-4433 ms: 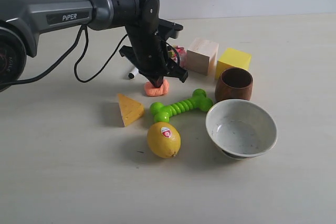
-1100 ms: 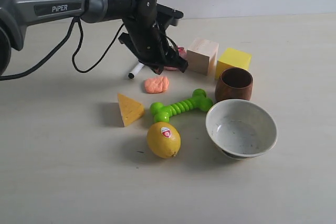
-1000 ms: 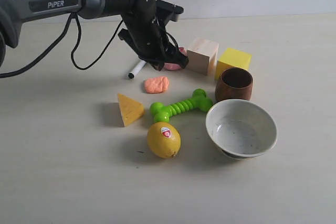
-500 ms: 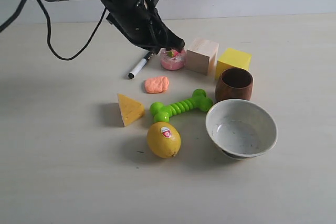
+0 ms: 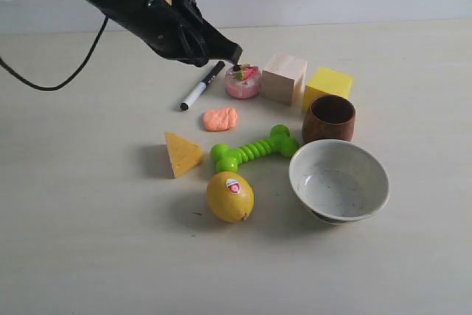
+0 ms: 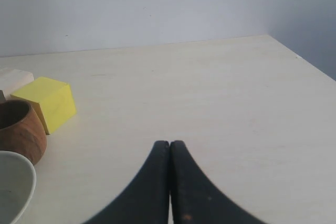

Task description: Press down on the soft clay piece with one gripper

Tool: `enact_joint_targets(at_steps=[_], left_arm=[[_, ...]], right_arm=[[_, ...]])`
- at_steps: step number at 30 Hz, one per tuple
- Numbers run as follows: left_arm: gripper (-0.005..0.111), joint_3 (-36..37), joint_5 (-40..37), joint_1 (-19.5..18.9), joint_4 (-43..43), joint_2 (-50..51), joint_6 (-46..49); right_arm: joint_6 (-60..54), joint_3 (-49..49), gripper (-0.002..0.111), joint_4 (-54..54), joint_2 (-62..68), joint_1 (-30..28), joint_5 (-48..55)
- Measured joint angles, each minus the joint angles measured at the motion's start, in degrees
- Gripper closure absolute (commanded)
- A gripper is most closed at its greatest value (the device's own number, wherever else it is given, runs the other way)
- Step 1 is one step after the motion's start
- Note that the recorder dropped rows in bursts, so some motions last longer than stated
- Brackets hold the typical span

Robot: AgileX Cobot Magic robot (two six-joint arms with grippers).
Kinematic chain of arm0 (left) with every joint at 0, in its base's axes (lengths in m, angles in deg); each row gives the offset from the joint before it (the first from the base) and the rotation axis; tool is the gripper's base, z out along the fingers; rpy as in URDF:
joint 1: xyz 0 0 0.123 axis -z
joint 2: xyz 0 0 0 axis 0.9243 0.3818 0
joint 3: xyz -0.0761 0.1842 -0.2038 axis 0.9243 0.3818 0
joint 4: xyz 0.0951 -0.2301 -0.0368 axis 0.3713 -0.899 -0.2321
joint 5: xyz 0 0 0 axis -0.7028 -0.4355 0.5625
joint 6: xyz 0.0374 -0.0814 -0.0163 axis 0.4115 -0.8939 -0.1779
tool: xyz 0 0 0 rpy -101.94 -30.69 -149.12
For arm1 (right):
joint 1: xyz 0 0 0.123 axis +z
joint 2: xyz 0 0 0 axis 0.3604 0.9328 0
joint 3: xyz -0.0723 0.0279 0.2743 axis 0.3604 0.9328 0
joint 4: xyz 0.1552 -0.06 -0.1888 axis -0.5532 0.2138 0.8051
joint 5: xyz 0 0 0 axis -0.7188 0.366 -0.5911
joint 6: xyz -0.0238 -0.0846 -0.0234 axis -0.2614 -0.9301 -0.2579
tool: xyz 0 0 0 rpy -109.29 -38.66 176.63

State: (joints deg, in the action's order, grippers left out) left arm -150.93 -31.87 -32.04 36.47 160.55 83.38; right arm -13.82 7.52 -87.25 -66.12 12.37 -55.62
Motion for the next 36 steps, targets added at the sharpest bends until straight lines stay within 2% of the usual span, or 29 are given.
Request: enact_joint_targets(at_steps=[12,18,22,26,36], left_arm=[[0.107,10.4,5.3,0.0,0.0,-14.1,-2.0],[0.107,21.5,9.2,0.0,0.0,-27.1,-3.7],[0.107,25.8,9.6,0.0,0.0,-36.8,-4.5],[0.107,27.2,9.4,0.0,2.1,-45.8,-4.5],[0.107,27.3,7.0,0.0,5.5,-55.8,-4.5]], right_arm=[[0.0,0.0,0.108,0.0,0.0,0.0,0.0],[0.0,0.0,0.108,0.0,0.0,0.0,0.0],[0.0,0.0,0.108,0.0,0.0,0.0,0.0],[0.0,0.0,0.108,0.0,0.0,0.0,0.0],[0.0,0.0,0.108,0.0,0.0,0.0,0.0]])
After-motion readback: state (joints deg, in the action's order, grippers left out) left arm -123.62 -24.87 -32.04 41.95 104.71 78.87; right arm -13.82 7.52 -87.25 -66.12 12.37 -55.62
